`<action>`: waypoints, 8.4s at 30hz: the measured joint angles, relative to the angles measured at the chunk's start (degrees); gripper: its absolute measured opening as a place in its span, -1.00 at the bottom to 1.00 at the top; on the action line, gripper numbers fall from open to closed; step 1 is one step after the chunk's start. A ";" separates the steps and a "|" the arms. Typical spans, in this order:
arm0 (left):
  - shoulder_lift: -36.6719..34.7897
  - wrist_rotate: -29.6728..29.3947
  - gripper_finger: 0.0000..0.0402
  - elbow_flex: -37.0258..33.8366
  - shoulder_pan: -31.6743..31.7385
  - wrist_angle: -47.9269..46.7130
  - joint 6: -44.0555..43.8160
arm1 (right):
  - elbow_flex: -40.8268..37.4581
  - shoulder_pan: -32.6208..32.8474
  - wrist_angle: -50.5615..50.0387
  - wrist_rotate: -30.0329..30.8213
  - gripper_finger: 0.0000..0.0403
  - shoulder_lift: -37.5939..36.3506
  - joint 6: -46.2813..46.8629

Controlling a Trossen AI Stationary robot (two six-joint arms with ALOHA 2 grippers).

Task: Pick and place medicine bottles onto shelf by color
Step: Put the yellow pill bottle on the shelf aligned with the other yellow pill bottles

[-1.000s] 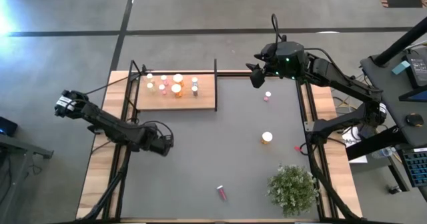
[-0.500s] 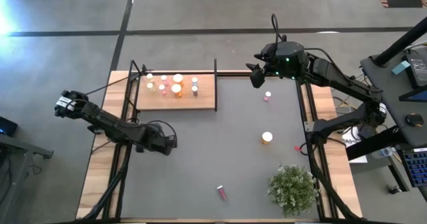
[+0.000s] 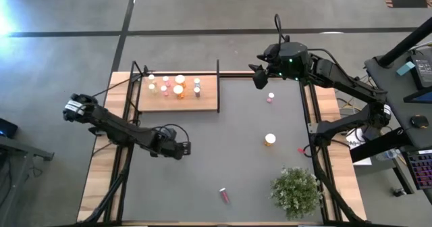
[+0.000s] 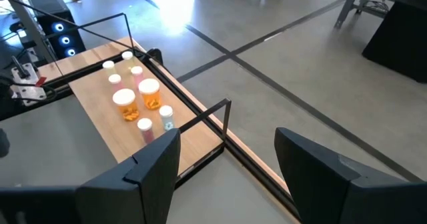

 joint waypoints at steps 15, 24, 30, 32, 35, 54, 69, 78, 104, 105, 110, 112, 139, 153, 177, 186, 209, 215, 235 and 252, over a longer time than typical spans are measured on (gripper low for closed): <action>14.35 4.32 -0.45 12.20 2.20 -0.71 -0.52 | -0.02 0.00 0.00 0.00 0.16 0.00 0.00; 13.33 4.35 -0.22 13.97 3.60 -0.82 5.45 | -0.02 0.00 0.02 0.00 0.16 0.00 0.00; 10.17 4.28 -0.16 15.66 4.02 -2.10 19.89 | -0.01 0.01 0.02 -0.01 0.16 0.00 0.00; 9.25 4.27 -0.16 16.64 4.26 -3.34 26.91 | -0.02 0.02 0.02 -0.01 0.16 0.00 0.00; 8.59 4.24 -0.16 18.26 4.69 -3.12 45.63 | -0.02 0.00 0.00 0.00 0.16 0.00 0.00; 8.28 6.13 -0.16 16.17 6.00 -4.91 162.24 | -0.02 0.00 0.00 0.00 0.16 -0.01 0.00; 13.51 13.47 -0.16 14.27 10.65 -4.41 172.39 | -0.02 0.01 0.00 -0.02 0.16 0.00 0.00; 15.36 13.37 -0.16 14.29 11.58 -3.72 170.40 | -0.02 0.00 0.02 -0.01 0.16 0.00 0.00; 15.38 13.40 -0.52 13.44 11.60 -1.48 145.80 | 0.00 0.00 0.02 -0.02 0.16 0.00 0.00; 15.38 13.39 -0.51 13.44 11.60 -1.21 143.79 | -0.02 0.00 0.00 -0.01 0.16 0.00 0.00; 15.40 13.06 -0.42 13.40 11.60 0.48 135.91 | 0.00 0.00 0.02 -0.02 0.16 -0.02 0.00; 15.40 13.08 -0.38 13.35 11.60 0.98 134.20 | 0.00 0.02 0.00 0.00 0.16 -0.02 0.00; 17.46 14.43 -0.14 17.54 11.55 0.95 124.49 | 0.00 0.00 0.02 0.00 0.16 0.00 0.00; 19.71 15.95 -0.14 19.95 11.08 0.81 124.11 | 0.00 0.01 0.02 0.00 0.16 0.00 0.00; 22.48 17.11 -0.58 20.94 10.68 1.42 122.19 | -0.01 0.00 0.02 0.00 0.16 0.00 0.00; 21.15 12.51 -0.56 20.91 10.77 1.18 119.17 | -0.01 0.01 0.00 -0.01 0.16 -0.01 0.00; 15.35 -13.17 -0.51 20.04 15.29 21.45 90.30 | 0.00 0.01 0.01 -0.01 0.16 -0.01 0.00; 14.82 -16.35 -0.51 20.04 17.74 22.97 83.52 | 0.00 0.02 0.02 0.00 0.16 -0.01 0.00; -8.19 -29.76 -0.51 5.09 18.99 23.72 80.38 | 0.00 0.01 0.00 0.00 0.16 0.00 0.00; -18.92 -46.01 -0.51 -16.11 19.04 40.28 80.40 | -0.02 0.01 -0.01 0.00 0.16 -0.01 0.00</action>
